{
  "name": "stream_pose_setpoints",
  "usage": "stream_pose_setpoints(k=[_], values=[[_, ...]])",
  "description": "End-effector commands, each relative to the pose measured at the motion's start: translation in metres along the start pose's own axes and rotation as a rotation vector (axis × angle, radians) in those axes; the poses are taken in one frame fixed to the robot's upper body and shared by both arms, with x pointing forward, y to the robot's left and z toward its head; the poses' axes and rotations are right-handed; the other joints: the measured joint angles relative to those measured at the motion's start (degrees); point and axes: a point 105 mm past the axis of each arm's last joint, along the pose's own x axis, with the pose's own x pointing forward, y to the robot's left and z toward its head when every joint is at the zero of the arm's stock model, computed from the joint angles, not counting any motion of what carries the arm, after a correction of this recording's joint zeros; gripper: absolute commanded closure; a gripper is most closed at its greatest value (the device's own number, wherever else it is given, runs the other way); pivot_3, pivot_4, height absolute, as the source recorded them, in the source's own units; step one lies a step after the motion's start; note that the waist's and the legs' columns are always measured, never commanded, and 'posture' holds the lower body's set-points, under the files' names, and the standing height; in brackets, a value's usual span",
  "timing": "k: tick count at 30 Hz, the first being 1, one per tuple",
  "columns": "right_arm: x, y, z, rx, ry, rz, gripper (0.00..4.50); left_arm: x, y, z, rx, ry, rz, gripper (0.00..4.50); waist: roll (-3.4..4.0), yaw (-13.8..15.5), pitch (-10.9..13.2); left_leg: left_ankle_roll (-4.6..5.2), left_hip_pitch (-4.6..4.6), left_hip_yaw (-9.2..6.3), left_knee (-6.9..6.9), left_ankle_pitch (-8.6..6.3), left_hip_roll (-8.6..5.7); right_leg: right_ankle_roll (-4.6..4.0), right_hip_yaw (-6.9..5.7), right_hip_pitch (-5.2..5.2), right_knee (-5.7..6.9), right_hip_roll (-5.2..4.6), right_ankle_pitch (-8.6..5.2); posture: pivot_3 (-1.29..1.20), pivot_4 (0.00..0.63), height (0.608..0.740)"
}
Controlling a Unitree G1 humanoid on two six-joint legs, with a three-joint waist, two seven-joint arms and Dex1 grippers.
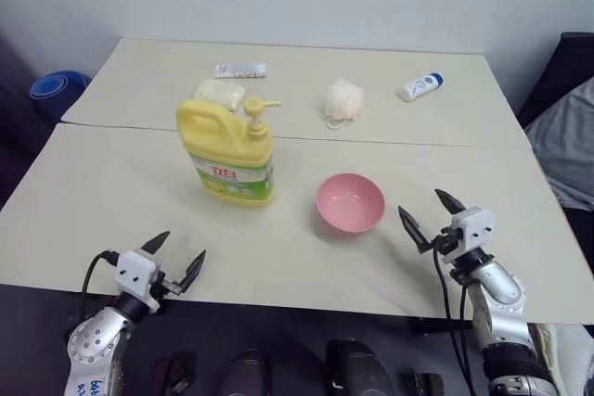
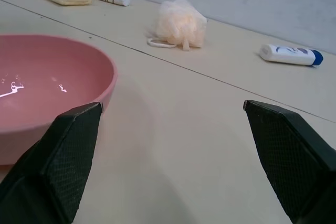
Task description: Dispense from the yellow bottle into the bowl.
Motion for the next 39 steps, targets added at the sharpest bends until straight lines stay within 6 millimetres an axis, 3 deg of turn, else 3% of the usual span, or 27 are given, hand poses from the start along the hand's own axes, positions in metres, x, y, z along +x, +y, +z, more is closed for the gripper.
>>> stream_pose_setpoints(k=[1, 4, 8, 11, 13, 16, 20, 25, 27, 30, 32, 39], values=[[0.000, -0.007, 0.016, -0.025, -0.058, -0.009, 0.00, 0.002, -0.001, 0.011, 0.025, -0.017, -0.024, 0.02, 0.00, 0.0, 0.0, 0.00, 0.00, 0.00, 0.00, 0.00, 0.00, 0.00, 0.00, 0.00, -0.01, 0.00, 0.00, 0.00, 0.150, 0.740], [-0.003, -0.006, 0.022, -0.032, -0.064, 0.017, 0.00, 0.003, -0.001, 0.018, -0.048, -0.026, -0.054, 0.02, 0.00, 0.0, 0.0, 0.00, 0.00, 0.00, 0.00, 0.00, 0.01, 0.00, 0.01, 0.00, -0.01, 0.00, 0.00, 0.00, 0.150, 0.740], [-0.009, -0.005, 0.039, -0.058, -0.064, 0.123, 0.00, -0.002, -0.001, 0.058, -0.161, -0.133, -0.248, 0.02, 0.00, 0.1, 0.0, 0.00, -0.04, -0.05, 0.01, 0.00, 0.02, 0.00, 0.00, 0.00, 0.02, -0.01, 0.00, 0.00, 0.150, 0.740], [-0.012, 0.017, 0.053, -0.057, -0.020, 0.342, 0.00, -0.003, -0.004, 0.080, -0.089, -0.127, -0.409, 0.02, 0.07, 0.1, 0.0, 0.00, -0.05, -0.10, 0.02, 0.00, 0.01, 0.00, -0.03, 0.01, -0.03, -0.04, 0.00, 0.00, 0.150, 0.740], [-0.014, 0.042, 0.055, -0.017, 0.053, 0.514, 0.00, -0.001, -0.008, 0.090, -0.021, -0.125, -0.507, 0.02, 0.07, 0.1, 0.0, 0.00, -0.01, -0.10, 0.02, 0.00, 0.00, 0.00, -0.03, 0.07, -0.11, -0.03, 0.00, 0.00, 0.150, 0.740], [-0.009, 0.071, 0.056, 0.027, 0.118, 0.635, 0.00, 0.003, -0.010, 0.102, 0.002, -0.135, -0.588, 0.02, 0.07, -0.2, 0.0, -0.02, 0.02, -0.10, 0.00, -0.01, 0.04, -0.01, -0.03, 0.06, -0.12, 0.02, 0.00, 0.00, 0.150, 0.740], [0.016, 0.105, 0.046, 0.011, 0.147, 0.685, 0.00, 0.013, -0.017, 0.105, 0.021, -0.124, -0.646, 0.02, 0.07, 0.0, 0.0, -0.05, 0.00, -0.08, 0.02, 0.00, 0.01, -0.01, -0.01, 0.01, -0.08, 0.04, 0.00, 0.00, 0.150, 0.740], [0.036, 0.123, 0.022, -0.024, 0.243, 0.668, 0.00, 0.017, -0.027, 0.104, 0.018, -0.125, -0.670, 0.02, 0.07, 0.1, 0.0, -0.05, -0.10, -0.09, 0.03, 0.00, -0.03, -0.01, -0.04, -0.03, 0.01, 0.04, 0.00, 0.00, 0.150, 0.740], [0.042, 0.126, 0.016, -0.042, 0.265, 0.643, 0.00, 0.016, -0.029, 0.103, 0.018, -0.124, -0.672, 0.02, 0.07, 0.1, 0.0, -0.05, -0.21, -0.16, 0.04, 0.00, -0.03, -0.01, -0.17, -0.08, -0.02, 0.04, 0.00, 0.00, 0.150, 0.740], [0.055, 0.123, 0.015, -0.081, 0.261, 0.578, 0.59, 0.016, -0.029, 0.103, 0.018, -0.125, -0.667, 0.00, 0.07, 0.0, 0.0, -0.04, -0.25, -0.14, 0.07, 0.00, -0.04, 0.00, -0.29, -0.09, -0.03, 0.03, 0.00, 0.00, 0.150, 0.740], [0.056, 0.125, 0.012, -0.089, 0.278, 0.579, 1.23, 0.016, -0.029, 0.104, 0.016, -0.124, -0.665, 0.00, 0.06, 0.0, 0.0, -0.04, -0.24, -0.13, 0.11, 0.00, -0.04, 0.00, -0.43, -0.10, 0.03, 0.04, 0.00, 0.00, 0.150, 0.740], [0.065, 0.133, 0.013, -0.083, 0.311, 0.597, 1.25, 0.016, -0.030, 0.106, 0.009, -0.135, -0.650, 0.00, 0.07, -0.1, 0.0, -0.05, -0.22, -0.15, 0.11, 0.00, 0.00, 0.00, -0.48, -0.09, 0.05, 0.05, 0.00, 0.00, 0.150, 0.740]])
